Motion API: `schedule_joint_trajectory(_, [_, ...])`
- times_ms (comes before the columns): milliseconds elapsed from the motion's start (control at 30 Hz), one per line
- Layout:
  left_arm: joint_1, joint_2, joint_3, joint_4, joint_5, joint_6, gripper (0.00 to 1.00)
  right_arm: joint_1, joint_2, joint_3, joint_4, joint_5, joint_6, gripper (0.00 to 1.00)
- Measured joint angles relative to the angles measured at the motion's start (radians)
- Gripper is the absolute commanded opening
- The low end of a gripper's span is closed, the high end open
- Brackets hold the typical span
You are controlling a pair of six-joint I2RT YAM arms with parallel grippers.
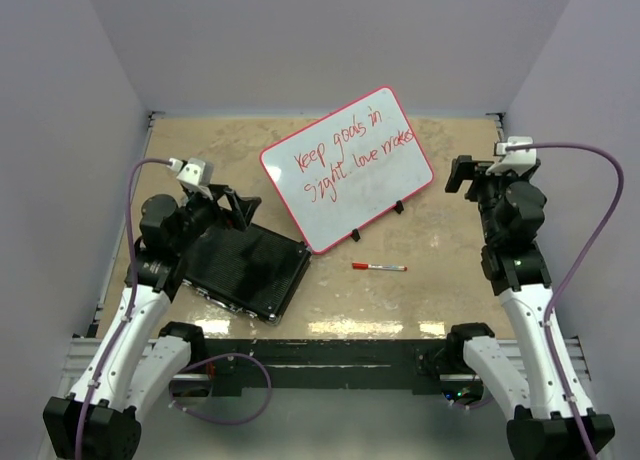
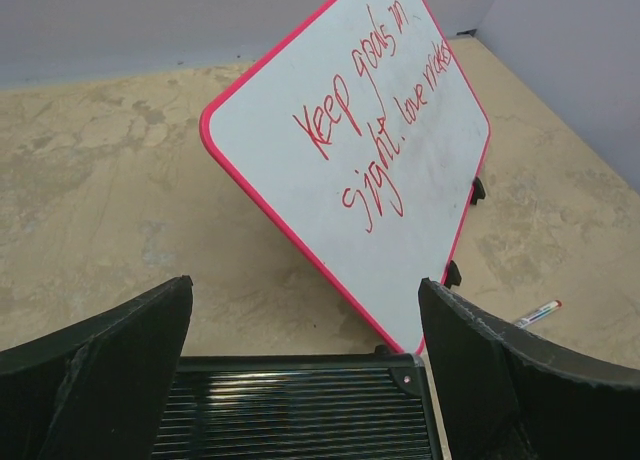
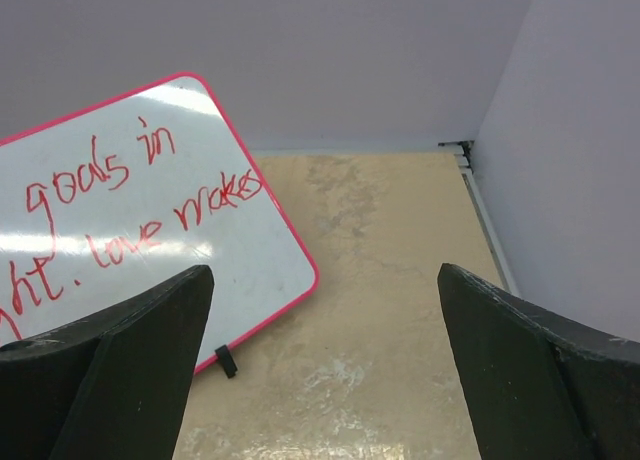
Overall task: Write a sentence on the whiteboard
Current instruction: Reset both arms
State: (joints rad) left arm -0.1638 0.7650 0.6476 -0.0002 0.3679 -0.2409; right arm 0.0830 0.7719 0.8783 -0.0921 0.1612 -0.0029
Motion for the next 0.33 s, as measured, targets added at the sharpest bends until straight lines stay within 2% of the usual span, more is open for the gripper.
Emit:
schedule_joint_trajectory(200, [0.0,0.0,-0.001,0.0,-0.005,0.002,0.99,-0.006,0.014,-0.155,0.082,0.01,0.023,0.99])
schedule_joint_trajectory(333, [0.0,0.008,-0.002,0.0,-0.006,0.002,0.99,-0.007,0.009,-0.174,0.095,0.013,0.031,0.99])
